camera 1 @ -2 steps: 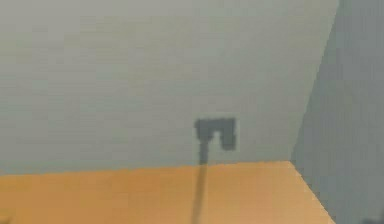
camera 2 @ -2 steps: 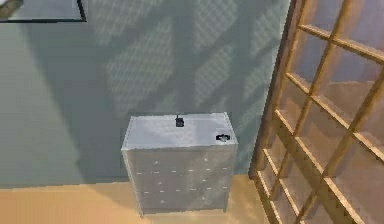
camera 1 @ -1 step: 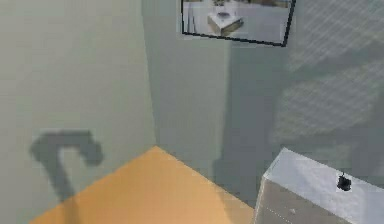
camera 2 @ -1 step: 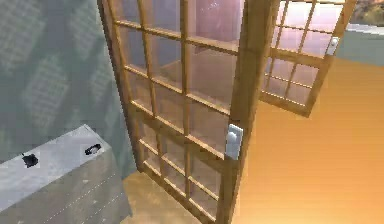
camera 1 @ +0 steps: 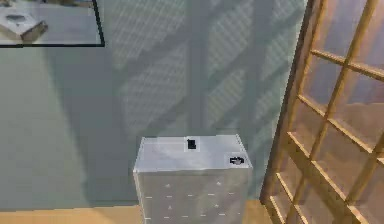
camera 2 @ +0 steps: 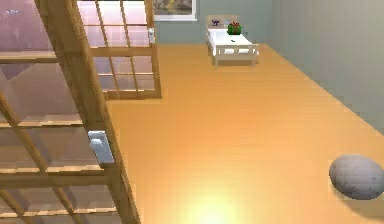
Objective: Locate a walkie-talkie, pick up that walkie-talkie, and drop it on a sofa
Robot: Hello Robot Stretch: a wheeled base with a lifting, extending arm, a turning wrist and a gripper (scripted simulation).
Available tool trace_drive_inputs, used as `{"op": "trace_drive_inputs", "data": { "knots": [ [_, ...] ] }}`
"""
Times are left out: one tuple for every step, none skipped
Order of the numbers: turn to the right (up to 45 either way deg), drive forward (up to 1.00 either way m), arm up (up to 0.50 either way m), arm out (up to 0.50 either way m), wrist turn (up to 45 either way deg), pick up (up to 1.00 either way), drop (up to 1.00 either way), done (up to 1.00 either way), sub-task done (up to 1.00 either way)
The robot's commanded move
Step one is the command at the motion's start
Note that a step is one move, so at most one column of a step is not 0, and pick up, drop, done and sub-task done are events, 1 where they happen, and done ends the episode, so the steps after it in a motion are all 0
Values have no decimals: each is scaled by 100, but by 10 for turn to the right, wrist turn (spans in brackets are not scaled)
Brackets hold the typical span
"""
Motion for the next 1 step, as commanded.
{"op": "trace_drive_inputs", "data": {
  "knots": [
    [270, 0, 0, 0, 0, 0, 0, 0, 0]
  ]
}}
